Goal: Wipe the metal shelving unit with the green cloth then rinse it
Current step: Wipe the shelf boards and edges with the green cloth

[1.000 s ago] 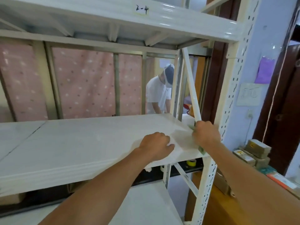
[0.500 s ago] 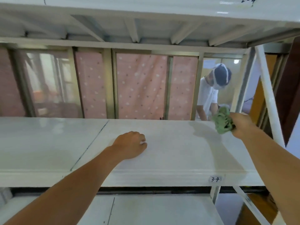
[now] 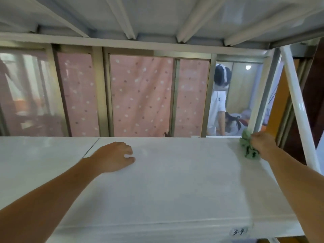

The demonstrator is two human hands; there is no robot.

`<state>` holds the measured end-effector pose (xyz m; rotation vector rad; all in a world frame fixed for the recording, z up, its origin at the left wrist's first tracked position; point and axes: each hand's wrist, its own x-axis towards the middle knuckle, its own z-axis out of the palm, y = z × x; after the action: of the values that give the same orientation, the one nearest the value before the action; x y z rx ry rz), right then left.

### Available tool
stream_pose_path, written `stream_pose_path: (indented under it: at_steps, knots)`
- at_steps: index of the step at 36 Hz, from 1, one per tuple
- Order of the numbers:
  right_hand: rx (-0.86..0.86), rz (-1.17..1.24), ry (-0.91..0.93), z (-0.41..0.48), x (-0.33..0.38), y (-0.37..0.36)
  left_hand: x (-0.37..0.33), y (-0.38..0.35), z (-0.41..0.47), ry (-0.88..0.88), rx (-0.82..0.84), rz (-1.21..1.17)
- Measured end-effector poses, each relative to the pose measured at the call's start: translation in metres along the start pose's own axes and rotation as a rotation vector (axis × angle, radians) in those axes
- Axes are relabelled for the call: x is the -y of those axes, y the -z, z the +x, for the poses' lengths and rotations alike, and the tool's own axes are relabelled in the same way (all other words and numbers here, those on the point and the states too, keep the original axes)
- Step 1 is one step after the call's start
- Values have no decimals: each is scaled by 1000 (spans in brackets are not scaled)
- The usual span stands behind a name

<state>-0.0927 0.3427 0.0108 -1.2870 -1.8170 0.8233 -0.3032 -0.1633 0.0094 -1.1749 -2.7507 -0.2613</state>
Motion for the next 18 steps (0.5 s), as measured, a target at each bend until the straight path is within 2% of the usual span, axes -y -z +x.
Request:
stream_pose_path:
  at_steps: [3, 7, 9, 11, 14, 17, 18]
  knots:
    - [19, -250, 107, 0, 1, 4, 4, -3, 11, 0, -21, -15]
    - [-75, -532, 188, 4, 5, 12, 6, -5, 21, 12, -35, -5]
    - [-45, -622, 206, 6, 9, 15, 8, -8, 26, 36, -31, -24]
    - [-18, -630, 209, 10, 11, 15, 8, -10, 30, 49, -46, -53]
    - [-40, -502, 159, 19, 5, 7, 8, -15, 32, 64, -60, -92]
    - [-122, -339, 120, 12, 8, -6, 7, -17, 30, 64, -68, -93]
    - [-144, -354, 122, 9, 10, -10, 7, -18, 30, 62, -69, -95]
